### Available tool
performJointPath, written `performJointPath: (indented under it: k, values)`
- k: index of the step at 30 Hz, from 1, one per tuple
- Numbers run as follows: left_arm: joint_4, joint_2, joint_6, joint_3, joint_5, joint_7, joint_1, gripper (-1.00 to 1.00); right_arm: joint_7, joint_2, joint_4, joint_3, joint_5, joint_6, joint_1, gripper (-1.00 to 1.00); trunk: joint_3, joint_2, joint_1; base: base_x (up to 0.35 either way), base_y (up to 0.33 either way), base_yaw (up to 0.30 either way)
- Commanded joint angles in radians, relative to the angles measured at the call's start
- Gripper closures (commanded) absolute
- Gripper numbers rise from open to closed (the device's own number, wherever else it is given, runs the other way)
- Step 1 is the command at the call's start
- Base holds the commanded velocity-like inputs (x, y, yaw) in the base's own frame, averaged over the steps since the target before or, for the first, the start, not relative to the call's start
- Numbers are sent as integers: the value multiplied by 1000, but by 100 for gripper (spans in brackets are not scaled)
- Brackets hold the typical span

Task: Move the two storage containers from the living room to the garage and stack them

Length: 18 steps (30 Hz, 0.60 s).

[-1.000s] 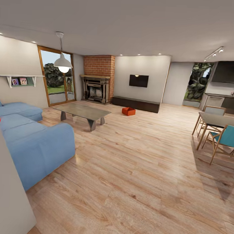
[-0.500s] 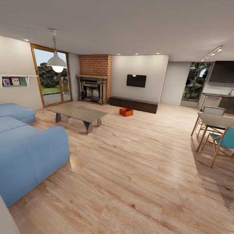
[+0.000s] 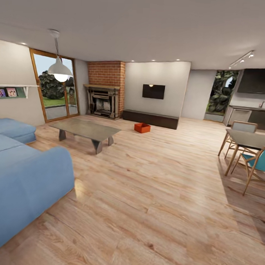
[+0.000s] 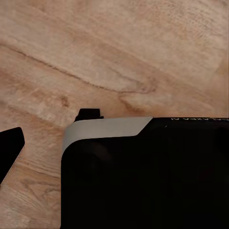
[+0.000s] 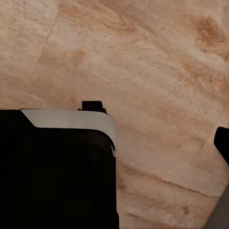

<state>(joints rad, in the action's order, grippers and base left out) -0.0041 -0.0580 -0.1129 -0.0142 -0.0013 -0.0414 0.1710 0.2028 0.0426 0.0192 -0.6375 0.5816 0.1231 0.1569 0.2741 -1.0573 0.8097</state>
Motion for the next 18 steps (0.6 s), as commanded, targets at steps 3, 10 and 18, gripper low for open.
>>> performJointPath:
  k: [3,10,18]
  values:
    - [1,0,-4,-1,0,-3,1,-100,1,0,2,-8,7,4,1,-100,1,-1,1,317,0,-60]
    - [1,0,-4,-1,0,-3,1,-100,1,0,1,-8,4,4,1,-100,1,-1,1,317,0,-218]
    - [1,0,-4,-1,0,-3,1,-100,1,0,1,-8,4,4,1,-100,1,-1,1,317,0,-239]
